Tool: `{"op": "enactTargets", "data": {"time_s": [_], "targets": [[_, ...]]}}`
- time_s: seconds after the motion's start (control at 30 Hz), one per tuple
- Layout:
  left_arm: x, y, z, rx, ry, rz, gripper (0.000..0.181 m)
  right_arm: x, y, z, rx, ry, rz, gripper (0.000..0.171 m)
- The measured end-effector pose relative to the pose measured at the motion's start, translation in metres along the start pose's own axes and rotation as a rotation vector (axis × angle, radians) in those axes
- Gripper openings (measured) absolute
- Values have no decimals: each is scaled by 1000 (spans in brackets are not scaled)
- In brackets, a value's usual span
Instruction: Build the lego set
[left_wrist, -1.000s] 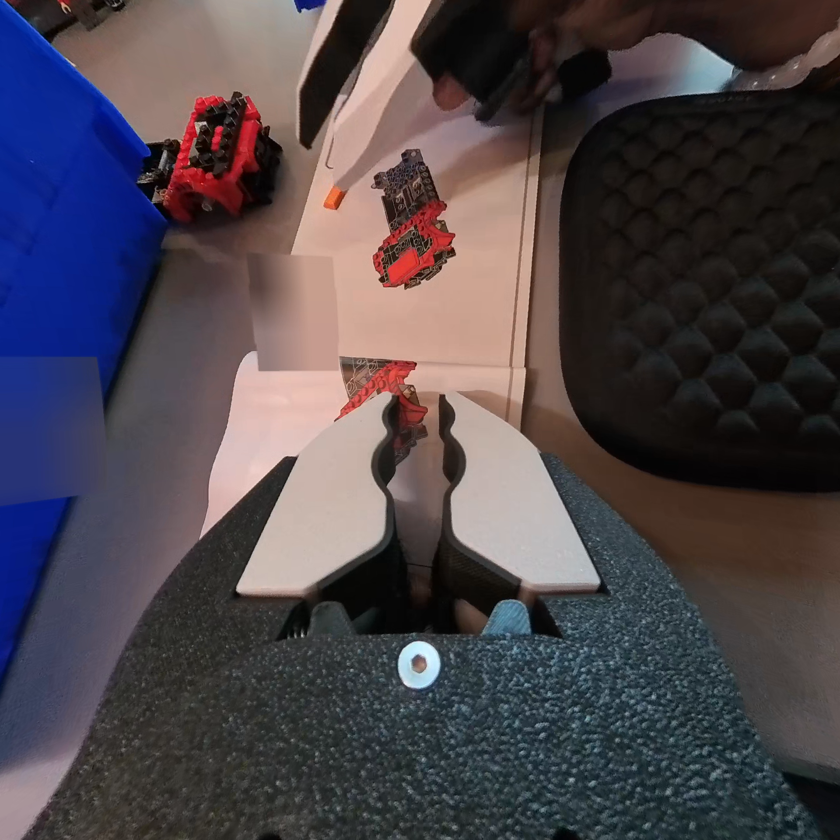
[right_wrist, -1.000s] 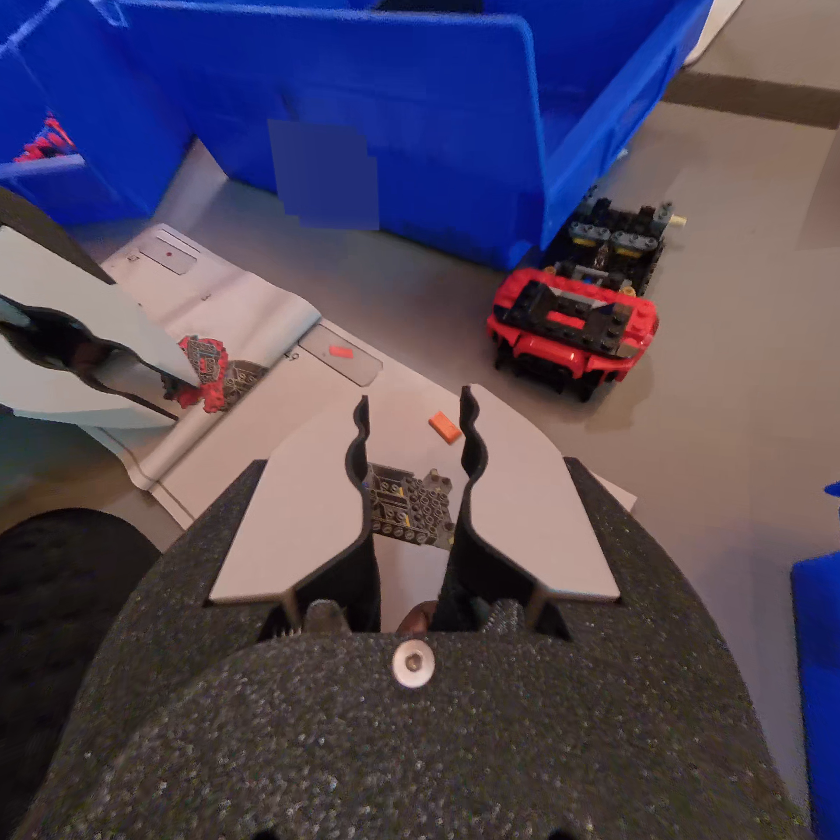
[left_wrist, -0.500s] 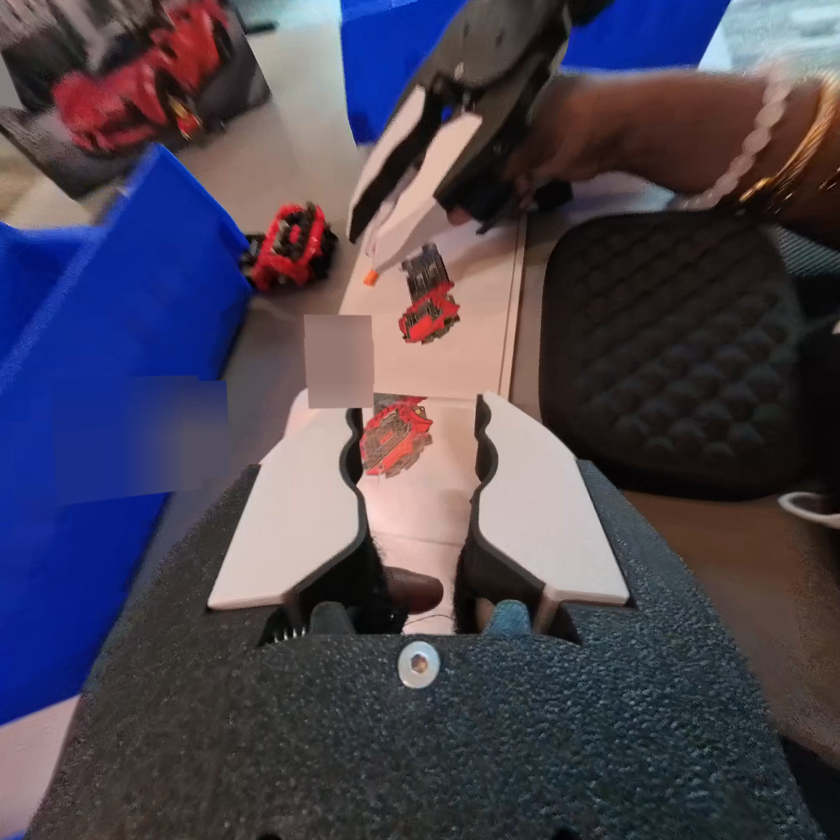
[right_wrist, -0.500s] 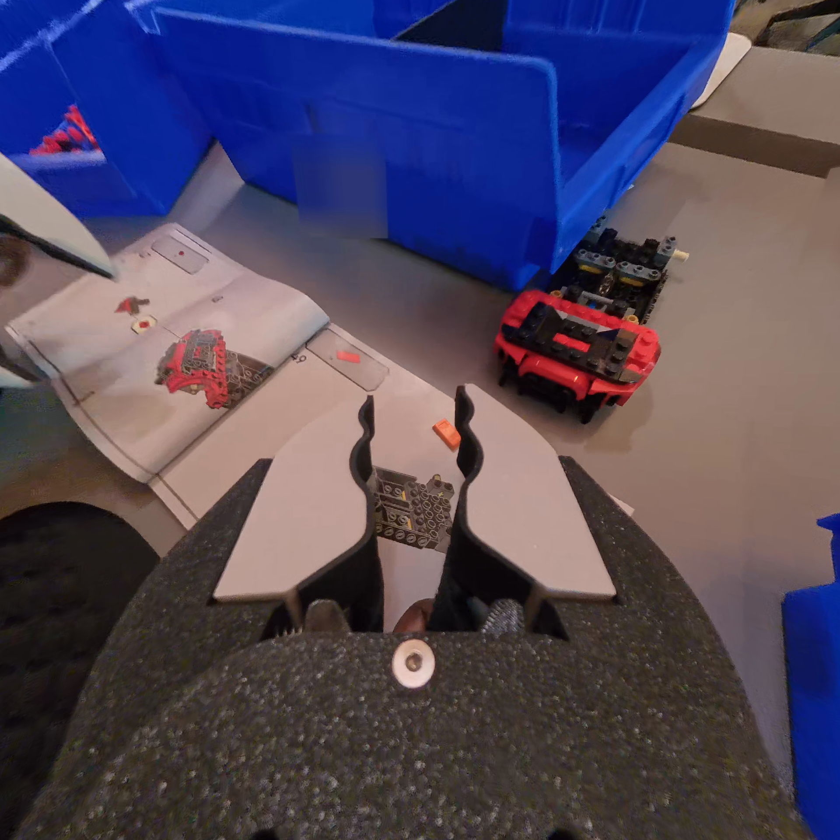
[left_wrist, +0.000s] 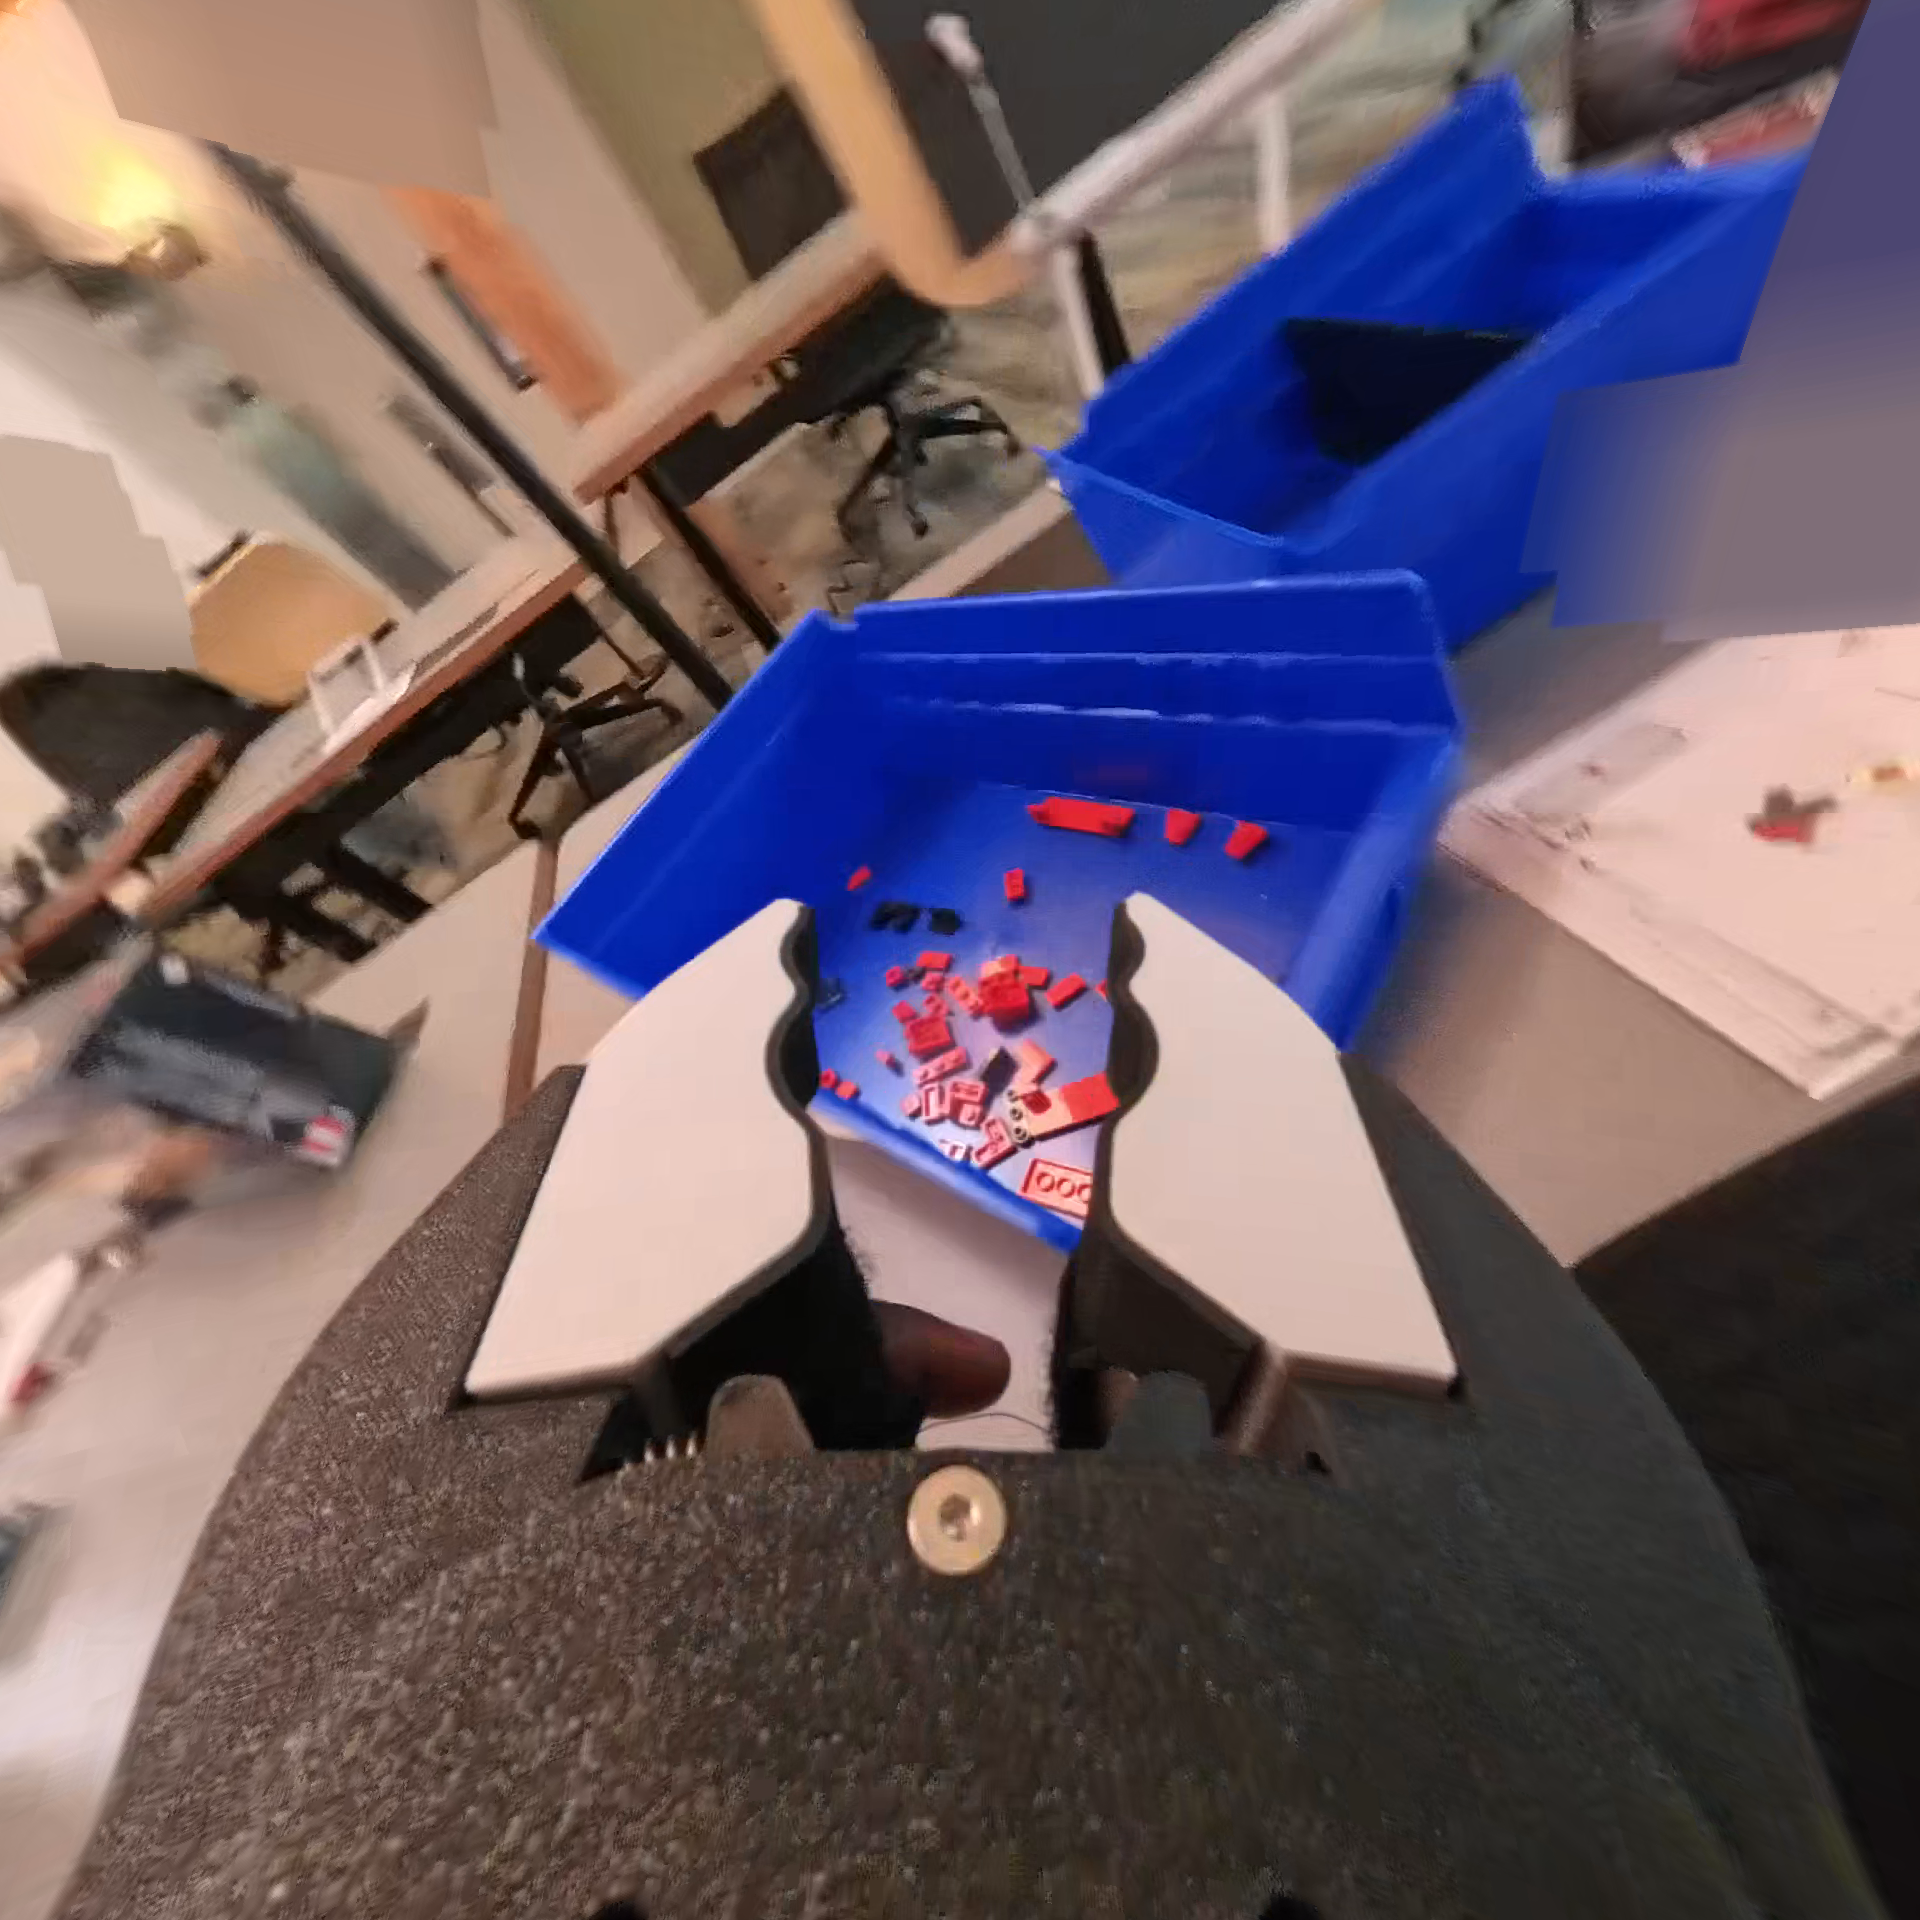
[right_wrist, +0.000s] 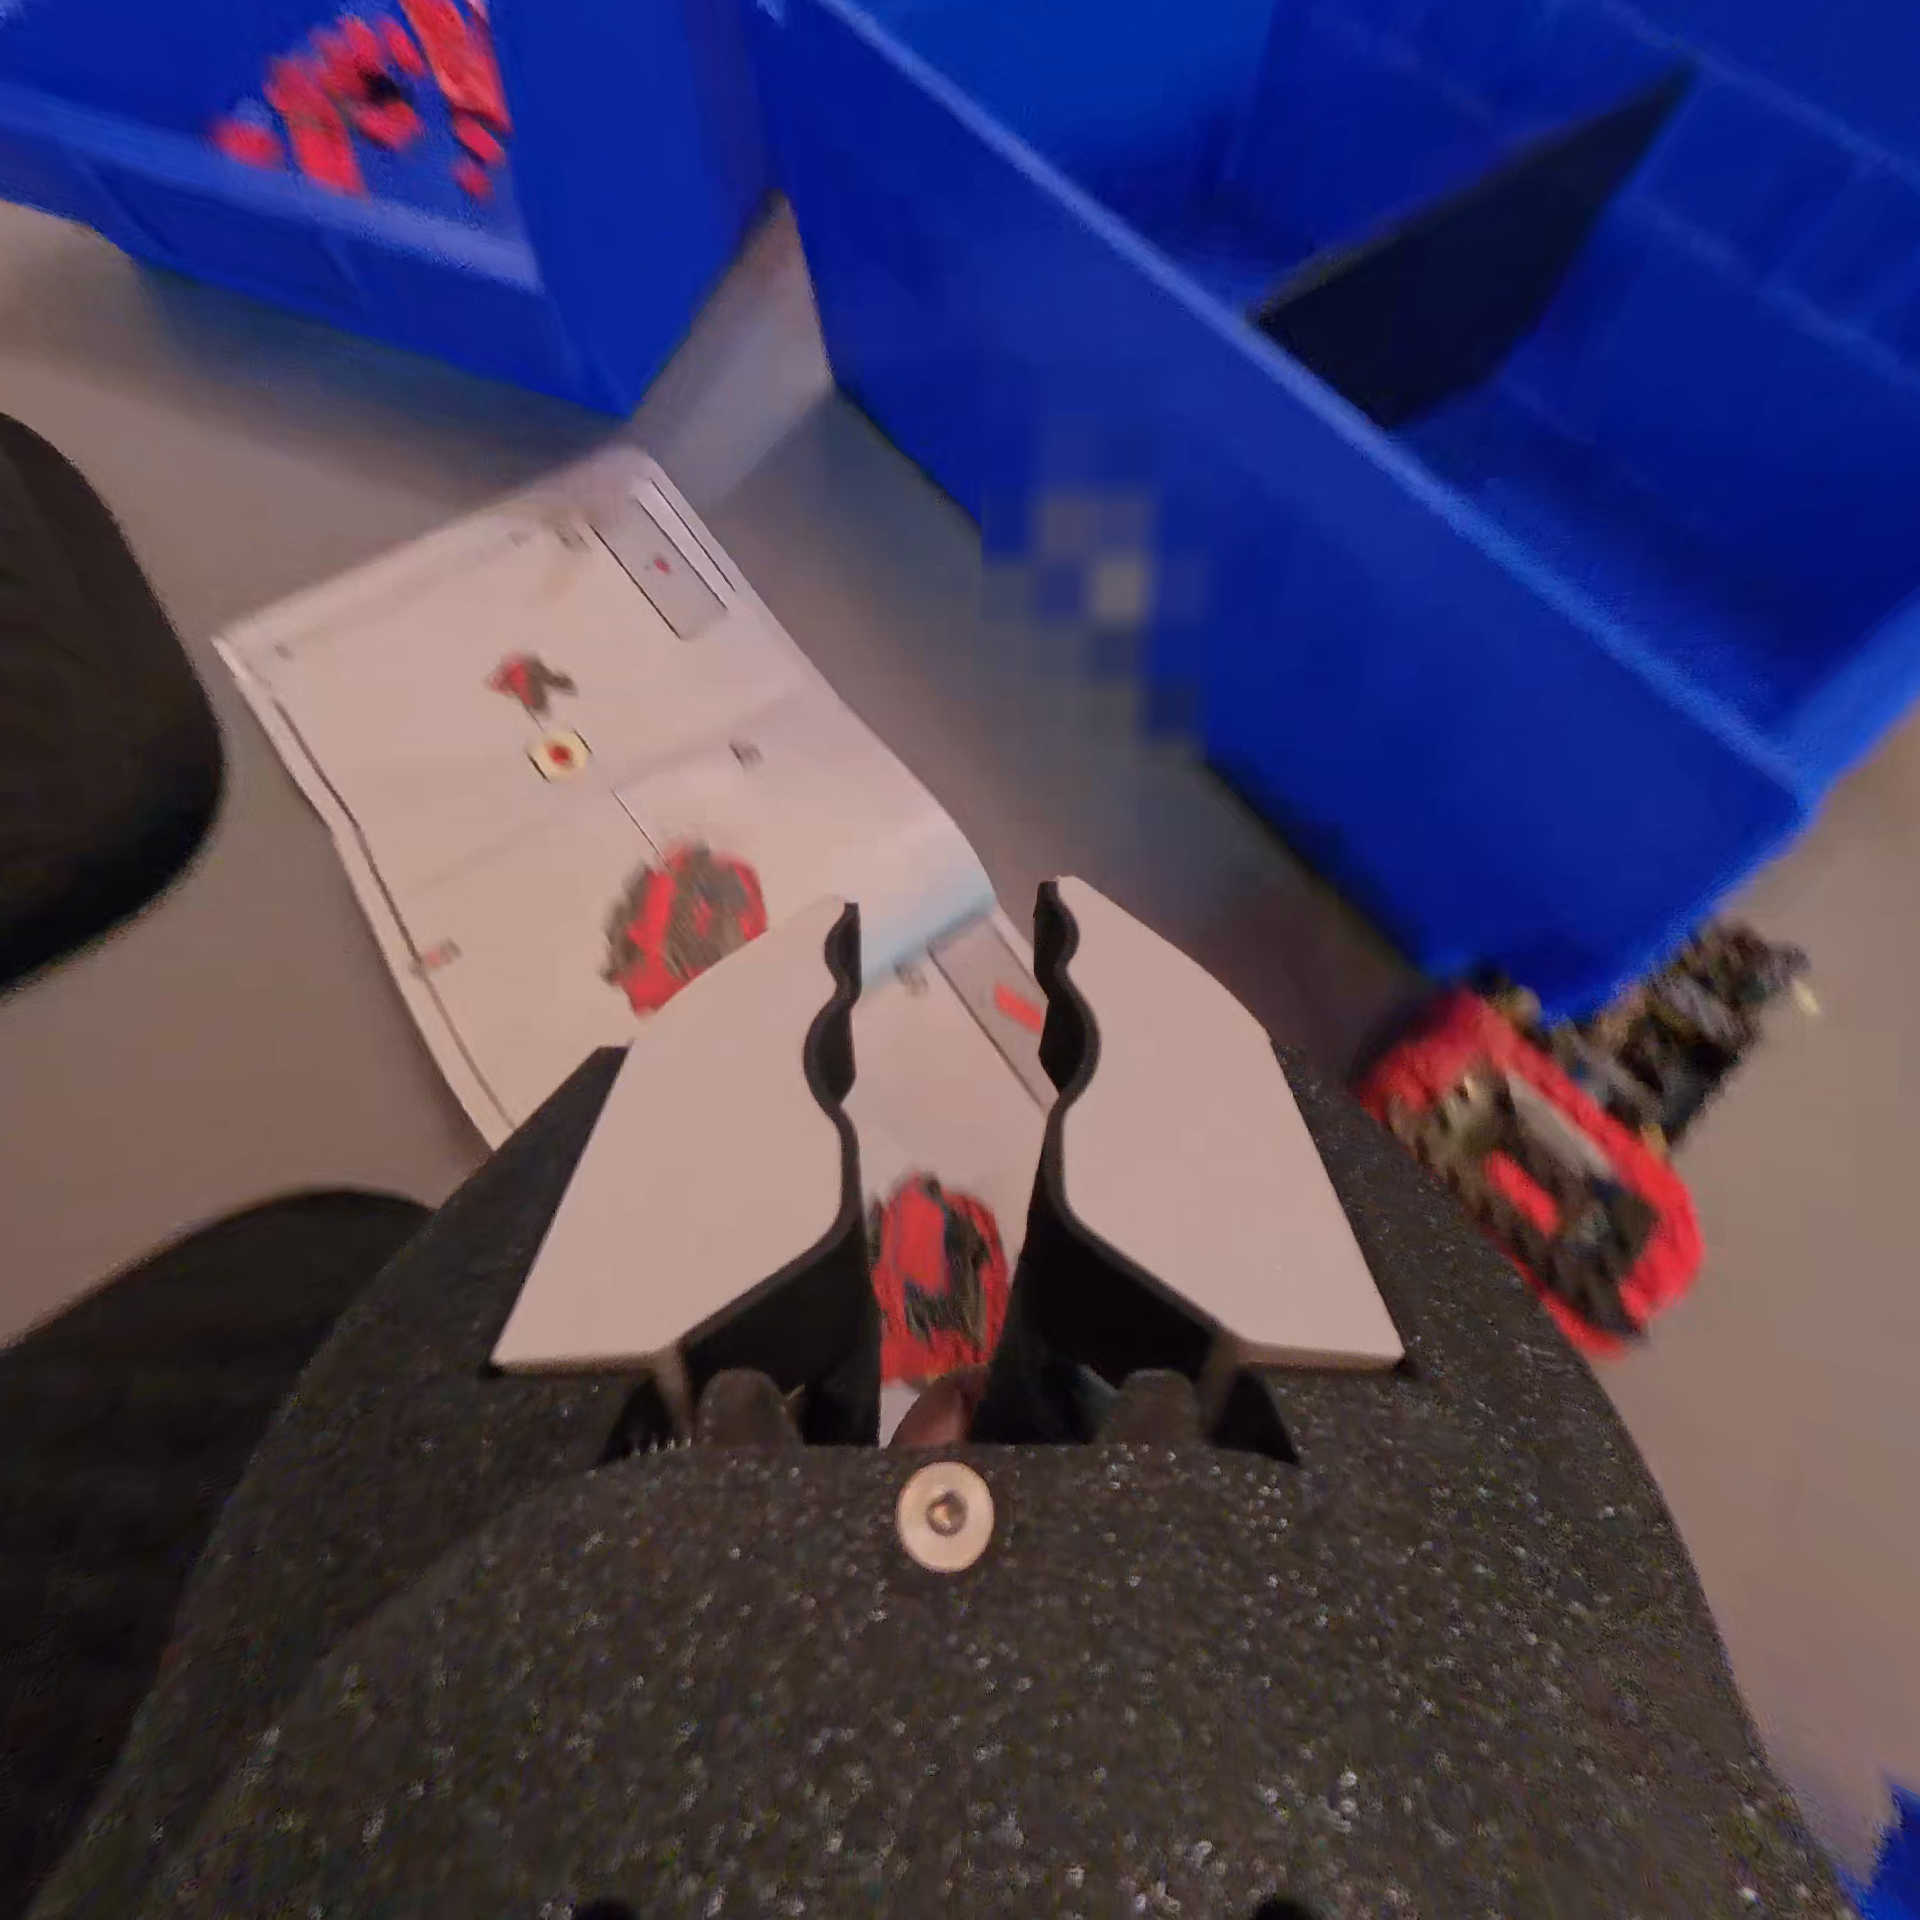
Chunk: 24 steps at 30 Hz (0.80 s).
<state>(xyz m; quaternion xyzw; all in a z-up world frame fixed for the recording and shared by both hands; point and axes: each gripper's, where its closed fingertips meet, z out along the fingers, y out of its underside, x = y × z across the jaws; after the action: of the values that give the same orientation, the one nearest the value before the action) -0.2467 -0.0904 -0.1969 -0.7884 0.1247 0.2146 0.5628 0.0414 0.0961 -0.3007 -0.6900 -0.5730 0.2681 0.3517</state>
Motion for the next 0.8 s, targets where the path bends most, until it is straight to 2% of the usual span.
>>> {"op": "enactTargets", "data": {"time_s": [0.1, 0.2, 0.3, 0.43, 0.47, 0.53, 0.6, 0.73, 0.8], "targets": [[-14, 18, 1, 34, 39, -271, 61, -27, -55, 22, 103, -161, 17, 32], [-21, 49, 12, -59, 9, -355, 68, -68, -100, 55, 105, -351, 2, 44], [-33, 70, 12, -95, -63, -406, 67, -91, -121, 96, 2, -399, -76, 50], [-9, 81, 19, -98, 100, -549, 60, -106, -134, 141, -117, -439, -87, 48], [-7, 81, 21, -77, 128, -586, 53, -107, -135, 149, -138, -441, -70, 47], [-3, 79, 23, -26, 185, -653, 42, -99, -137, 160, -144, -385, -89, 30], [-3, 78, 23, 28, 190, -673, 42, -96, -137, 161, -117, -330, -156, 26], [0, 73, 16, 136, 162, -590, 42, -93, -135, 157, 18, -71, -454, 21], [5, 70, 10, 188, 144, -531, 43, -96, -131, 150, 101, -54, -415, 21]]}}
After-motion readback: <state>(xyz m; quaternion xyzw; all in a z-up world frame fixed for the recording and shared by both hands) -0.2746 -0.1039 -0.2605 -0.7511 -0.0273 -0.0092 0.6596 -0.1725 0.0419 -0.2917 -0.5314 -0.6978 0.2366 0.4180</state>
